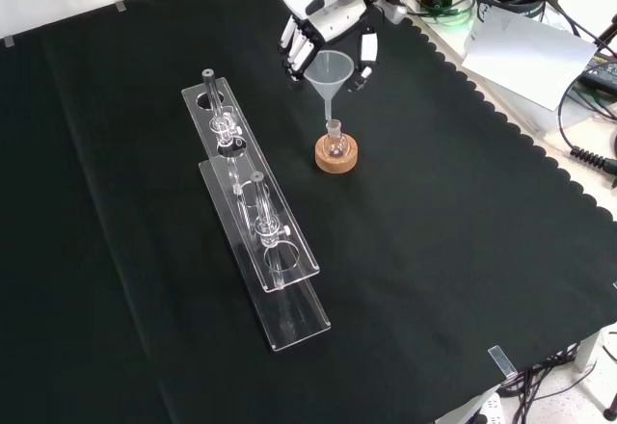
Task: Place the funnel on the round-bottom flask.
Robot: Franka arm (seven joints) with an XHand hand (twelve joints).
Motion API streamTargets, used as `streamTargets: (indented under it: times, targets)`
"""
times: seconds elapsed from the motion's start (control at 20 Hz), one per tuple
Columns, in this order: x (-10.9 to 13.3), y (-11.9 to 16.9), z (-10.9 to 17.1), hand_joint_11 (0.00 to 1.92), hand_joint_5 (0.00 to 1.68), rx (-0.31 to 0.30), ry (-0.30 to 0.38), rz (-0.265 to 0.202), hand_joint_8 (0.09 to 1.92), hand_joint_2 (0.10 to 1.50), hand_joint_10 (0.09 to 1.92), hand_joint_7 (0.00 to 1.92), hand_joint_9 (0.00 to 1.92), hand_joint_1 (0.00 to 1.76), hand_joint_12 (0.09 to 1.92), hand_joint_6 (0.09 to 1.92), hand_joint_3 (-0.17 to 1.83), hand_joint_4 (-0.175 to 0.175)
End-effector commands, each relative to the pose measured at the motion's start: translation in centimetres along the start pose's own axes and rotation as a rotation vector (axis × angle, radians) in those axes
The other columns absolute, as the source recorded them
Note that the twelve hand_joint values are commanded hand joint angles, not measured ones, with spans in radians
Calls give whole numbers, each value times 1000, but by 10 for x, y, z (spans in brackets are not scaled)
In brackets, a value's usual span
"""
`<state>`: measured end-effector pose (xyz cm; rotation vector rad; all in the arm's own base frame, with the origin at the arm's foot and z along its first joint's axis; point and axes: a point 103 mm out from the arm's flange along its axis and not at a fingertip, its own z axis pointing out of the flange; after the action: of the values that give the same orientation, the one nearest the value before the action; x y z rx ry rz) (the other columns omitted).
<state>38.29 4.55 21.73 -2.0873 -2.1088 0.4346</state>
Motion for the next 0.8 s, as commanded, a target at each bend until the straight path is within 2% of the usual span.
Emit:
streamTargets:
  times: [0.05,0.15,0.45,0.8]
  targets:
    - [10,1,0,728,768,0,10,-14,642,673,408,715,1040,928,1197,798,739,-10]
    - [11,0,-1,728,767,-3,9,-16,642,673,408,714,1040,928,1197,798,740,-11]
    - [21,-2,-11,728,766,-11,-53,-15,645,673,408,711,1039,929,1197,800,741,-11]
    - [32,-2,-11,728,765,-4,-73,-11,648,673,408,709,1039,929,1197,802,742,-11]
